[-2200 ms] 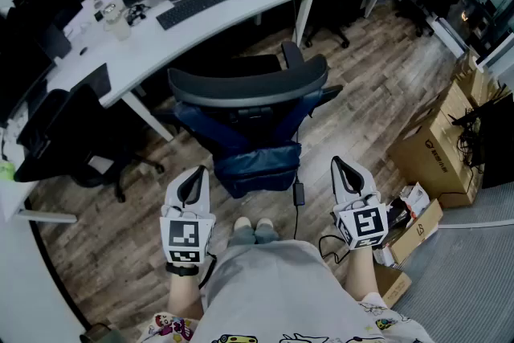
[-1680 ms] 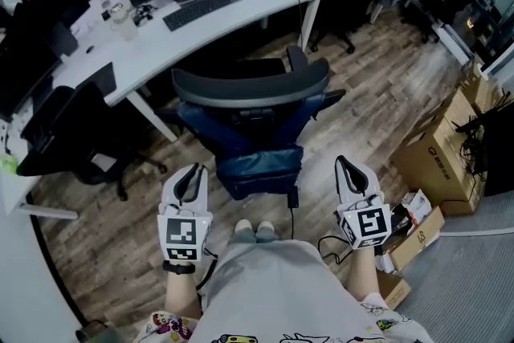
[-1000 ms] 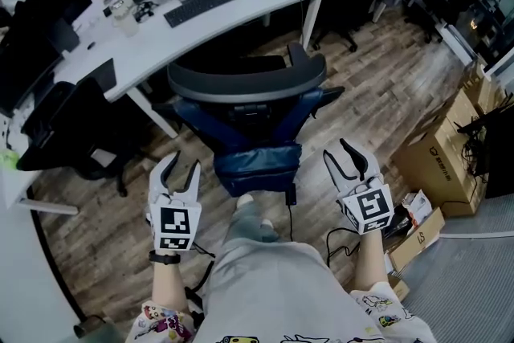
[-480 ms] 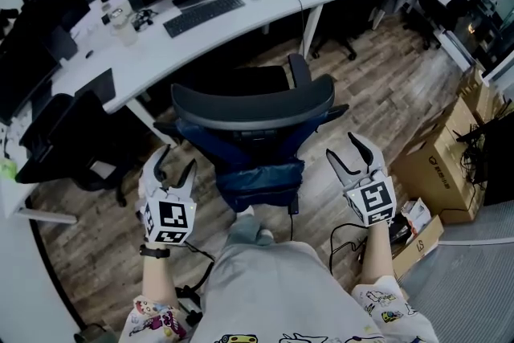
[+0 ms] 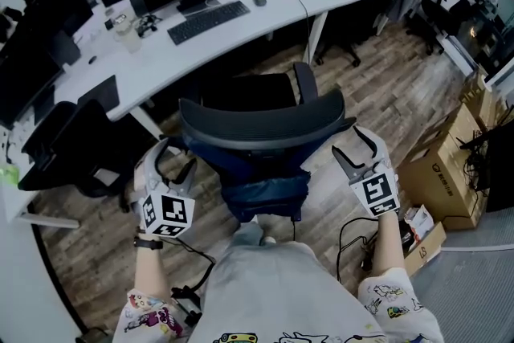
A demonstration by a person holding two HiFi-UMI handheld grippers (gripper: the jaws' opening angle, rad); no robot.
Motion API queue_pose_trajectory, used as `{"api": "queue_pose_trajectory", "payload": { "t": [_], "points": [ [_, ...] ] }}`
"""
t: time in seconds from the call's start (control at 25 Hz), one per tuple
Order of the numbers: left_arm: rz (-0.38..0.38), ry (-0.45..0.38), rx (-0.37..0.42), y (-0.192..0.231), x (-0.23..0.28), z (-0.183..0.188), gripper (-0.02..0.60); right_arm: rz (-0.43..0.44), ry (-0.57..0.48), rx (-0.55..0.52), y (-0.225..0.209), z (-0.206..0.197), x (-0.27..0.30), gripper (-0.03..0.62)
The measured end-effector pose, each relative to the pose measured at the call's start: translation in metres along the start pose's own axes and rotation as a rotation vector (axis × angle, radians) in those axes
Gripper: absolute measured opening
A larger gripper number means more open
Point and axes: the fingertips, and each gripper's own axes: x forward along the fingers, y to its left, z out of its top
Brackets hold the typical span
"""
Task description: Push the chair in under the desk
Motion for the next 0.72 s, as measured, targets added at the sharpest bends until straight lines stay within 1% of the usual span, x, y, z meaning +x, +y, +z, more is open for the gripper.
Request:
{"api": "queue_pose_trajectory", "payload": {
  "t": [0.16,0.4,0.48,0.56,0.6,0.72],
  "points": [
    [0.0,0.016,0.016,0.011,0.01,-0.007,0.33,0.004,0.027,-0.076,-0.004,-0.004,0.014,0.276],
    [-0.027,0.041,0.028,0.013,0.026,-0.017,0.331,-0.015,0.074,-0.197,-0.01,-0.016,0.029,0.282],
    [-0.029,0.042,0.037,0.013,0.03,-0.019,0.328,-0.016,0.074,-0.201,-0.012,-0.018,0.031,0.284],
    [-0.023,0.038,0.051,0.015,0.032,-0.02,0.288,-0.018,0.079,-0.2,-0.014,-0.021,0.035,0.284],
    [-0.021,0.036,0.057,0.015,0.032,-0.02,0.281,-0.021,0.08,-0.198,-0.015,-0.021,0.036,0.284],
    [-0.022,0.029,0.071,0.016,0.033,-0.019,0.279,-0.032,0.065,-0.176,-0.016,-0.02,0.038,0.282]
  ]
}}
